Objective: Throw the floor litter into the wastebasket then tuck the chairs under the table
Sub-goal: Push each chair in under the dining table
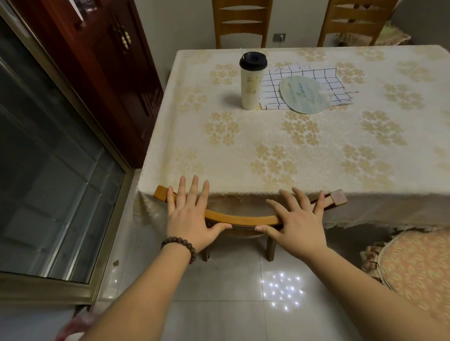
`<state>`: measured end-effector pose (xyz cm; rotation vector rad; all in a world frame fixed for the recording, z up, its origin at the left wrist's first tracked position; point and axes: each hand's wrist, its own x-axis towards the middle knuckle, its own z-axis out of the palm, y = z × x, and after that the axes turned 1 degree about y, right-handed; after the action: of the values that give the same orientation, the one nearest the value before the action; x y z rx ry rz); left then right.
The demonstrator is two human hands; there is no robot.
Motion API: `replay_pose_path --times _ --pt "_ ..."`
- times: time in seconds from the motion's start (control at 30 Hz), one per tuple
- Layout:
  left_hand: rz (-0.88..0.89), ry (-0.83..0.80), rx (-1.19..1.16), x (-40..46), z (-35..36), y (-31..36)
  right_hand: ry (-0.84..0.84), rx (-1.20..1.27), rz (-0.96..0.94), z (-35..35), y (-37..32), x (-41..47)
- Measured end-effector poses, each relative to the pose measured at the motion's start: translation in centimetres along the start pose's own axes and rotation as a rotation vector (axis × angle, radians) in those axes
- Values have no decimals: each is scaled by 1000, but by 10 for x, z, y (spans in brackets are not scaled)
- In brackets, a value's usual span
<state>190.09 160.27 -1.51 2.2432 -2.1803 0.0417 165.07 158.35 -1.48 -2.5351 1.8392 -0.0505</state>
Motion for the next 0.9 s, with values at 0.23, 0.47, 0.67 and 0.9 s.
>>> replay_pose_path --times 0.23,0.47,0.67,0.9 --pt "-24 16 -53 -4 3 18 -22 -30 -33 0 22 -1" --pt "-22 -48 -8 0 -4 12 -90 -62 11 -3 13 4" --pt "7 -163 -49 -1 -23 13 -127 89 24 -21 13 -3" --pt "129 -18 -211 -33 -51 53 102 300 161 -48 21 -56"
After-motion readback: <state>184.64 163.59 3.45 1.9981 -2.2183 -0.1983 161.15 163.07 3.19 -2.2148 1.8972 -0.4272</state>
